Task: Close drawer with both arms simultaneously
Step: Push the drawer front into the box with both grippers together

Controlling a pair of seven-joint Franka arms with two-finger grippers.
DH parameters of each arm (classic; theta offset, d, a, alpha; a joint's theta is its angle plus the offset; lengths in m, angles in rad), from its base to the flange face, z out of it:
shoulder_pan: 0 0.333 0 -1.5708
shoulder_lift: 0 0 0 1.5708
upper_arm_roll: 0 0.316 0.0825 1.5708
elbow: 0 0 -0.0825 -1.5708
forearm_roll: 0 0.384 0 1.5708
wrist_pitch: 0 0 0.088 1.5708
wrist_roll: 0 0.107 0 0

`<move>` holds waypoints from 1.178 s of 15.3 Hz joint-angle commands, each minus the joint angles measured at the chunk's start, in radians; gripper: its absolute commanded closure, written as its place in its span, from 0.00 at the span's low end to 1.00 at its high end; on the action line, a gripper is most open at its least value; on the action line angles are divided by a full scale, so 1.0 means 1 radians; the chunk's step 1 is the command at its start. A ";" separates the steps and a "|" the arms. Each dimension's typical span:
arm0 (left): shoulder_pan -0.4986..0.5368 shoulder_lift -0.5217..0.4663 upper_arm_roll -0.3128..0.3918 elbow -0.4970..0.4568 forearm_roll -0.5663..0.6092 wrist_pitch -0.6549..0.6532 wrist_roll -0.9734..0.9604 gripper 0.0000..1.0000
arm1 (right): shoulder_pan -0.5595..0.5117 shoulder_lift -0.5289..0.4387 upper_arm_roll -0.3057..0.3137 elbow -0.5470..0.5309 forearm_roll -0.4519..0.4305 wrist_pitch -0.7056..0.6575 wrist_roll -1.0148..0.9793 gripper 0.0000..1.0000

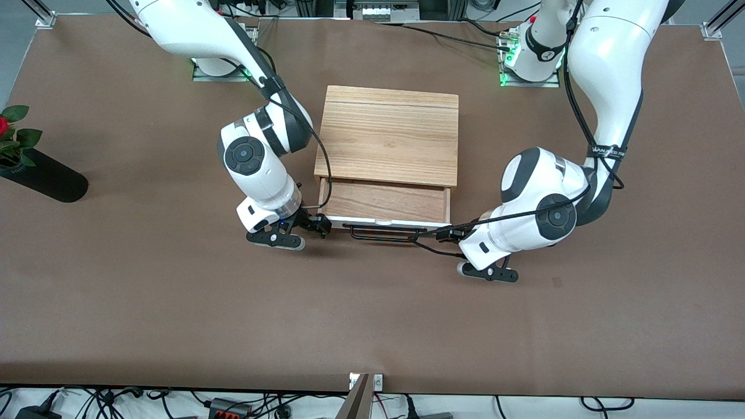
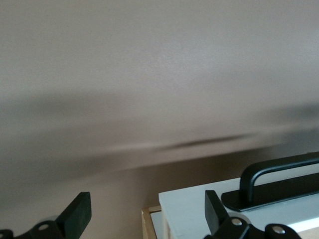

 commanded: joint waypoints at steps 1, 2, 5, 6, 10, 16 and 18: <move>-0.014 0.013 0.008 0.031 0.008 -0.010 0.000 0.00 | 0.014 0.011 -0.006 0.010 -0.003 -0.007 -0.010 0.00; -0.015 0.010 0.007 0.023 0.008 -0.013 -0.001 0.00 | 0.018 0.014 -0.006 0.007 -0.003 -0.010 -0.010 0.00; -0.023 0.010 0.000 0.017 0.007 -0.065 -0.006 0.00 | 0.044 0.017 -0.006 0.004 -0.004 -0.047 -0.037 0.00; -0.023 0.010 -0.001 0.016 0.007 -0.071 -0.003 0.00 | 0.046 0.017 -0.006 0.003 -0.004 -0.061 -0.072 0.00; -0.026 0.008 -0.004 -0.006 0.007 -0.082 -0.007 0.00 | 0.055 0.019 -0.006 -0.002 -0.003 -0.072 -0.122 0.00; -0.026 0.005 -0.007 -0.004 0.002 -0.205 -0.007 0.00 | 0.090 0.016 -0.005 -0.022 -0.003 -0.137 -0.107 0.00; -0.026 0.005 -0.007 -0.004 0.000 -0.254 -0.007 0.00 | 0.096 0.016 -0.005 -0.022 0.002 -0.161 -0.103 0.00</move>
